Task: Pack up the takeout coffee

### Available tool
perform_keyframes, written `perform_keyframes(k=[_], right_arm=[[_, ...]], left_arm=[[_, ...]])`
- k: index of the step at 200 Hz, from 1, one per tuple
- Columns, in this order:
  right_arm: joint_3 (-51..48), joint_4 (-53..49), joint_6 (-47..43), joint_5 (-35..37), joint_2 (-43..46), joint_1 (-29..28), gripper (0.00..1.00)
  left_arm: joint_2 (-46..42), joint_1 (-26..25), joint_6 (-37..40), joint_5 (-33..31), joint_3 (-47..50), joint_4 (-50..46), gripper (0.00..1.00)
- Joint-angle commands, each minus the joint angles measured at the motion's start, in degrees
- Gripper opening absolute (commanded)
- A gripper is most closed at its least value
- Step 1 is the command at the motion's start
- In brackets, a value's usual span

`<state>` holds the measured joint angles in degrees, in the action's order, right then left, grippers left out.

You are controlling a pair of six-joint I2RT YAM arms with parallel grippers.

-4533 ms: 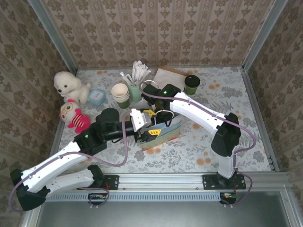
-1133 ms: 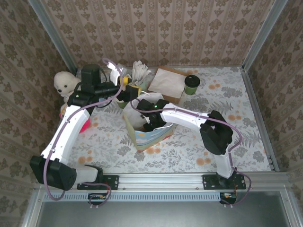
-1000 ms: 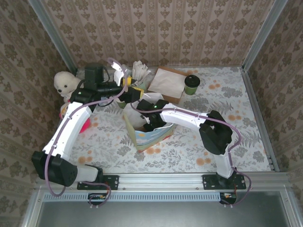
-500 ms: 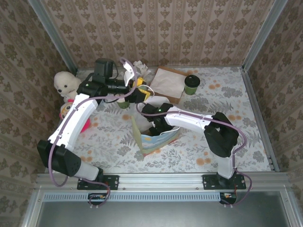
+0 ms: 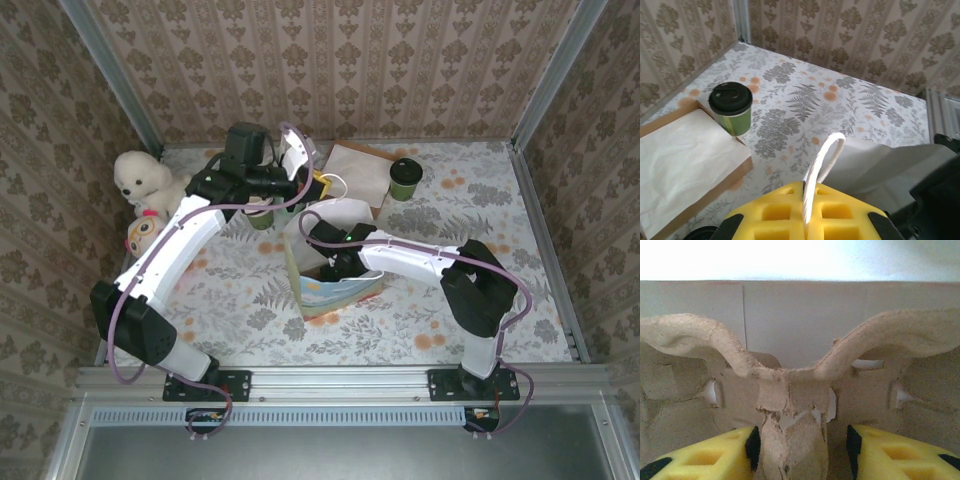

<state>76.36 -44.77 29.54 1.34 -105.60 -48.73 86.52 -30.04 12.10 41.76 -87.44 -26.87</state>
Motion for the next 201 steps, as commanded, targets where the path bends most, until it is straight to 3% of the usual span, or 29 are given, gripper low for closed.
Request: perform_keyframes(k=[1,57,101,154,201], right_arm=[[1.51,-0.02,-2.89,0.95,2.16,0.15,0.62],[1.91,1.51,-11.01,-1.26,9.17,0.38,0.82],[1.89,3.55,-27.58,-9.26,11.56,0.83,0.81],[3.09,-1.93,-53.06,-12.68,11.77,1.64,0.78],[3.81,-7.19,-66.97,-13.34,15.64,4.20,0.77]], left_arm=[[0.32,-0.06,-3.72,-4.49,0.55,3.52,0.00],[0.44,0.34,-4.50,-2.61,1.18,5.17,0.00],[1.96,0.60,-2.90,3.63,-0.16,4.89,0.00],[3.16,0.60,-1.33,8.90,-1.01,4.95,0.00],[3.48,0.77,1.47,11.02,-1.34,4.51,0.00]])
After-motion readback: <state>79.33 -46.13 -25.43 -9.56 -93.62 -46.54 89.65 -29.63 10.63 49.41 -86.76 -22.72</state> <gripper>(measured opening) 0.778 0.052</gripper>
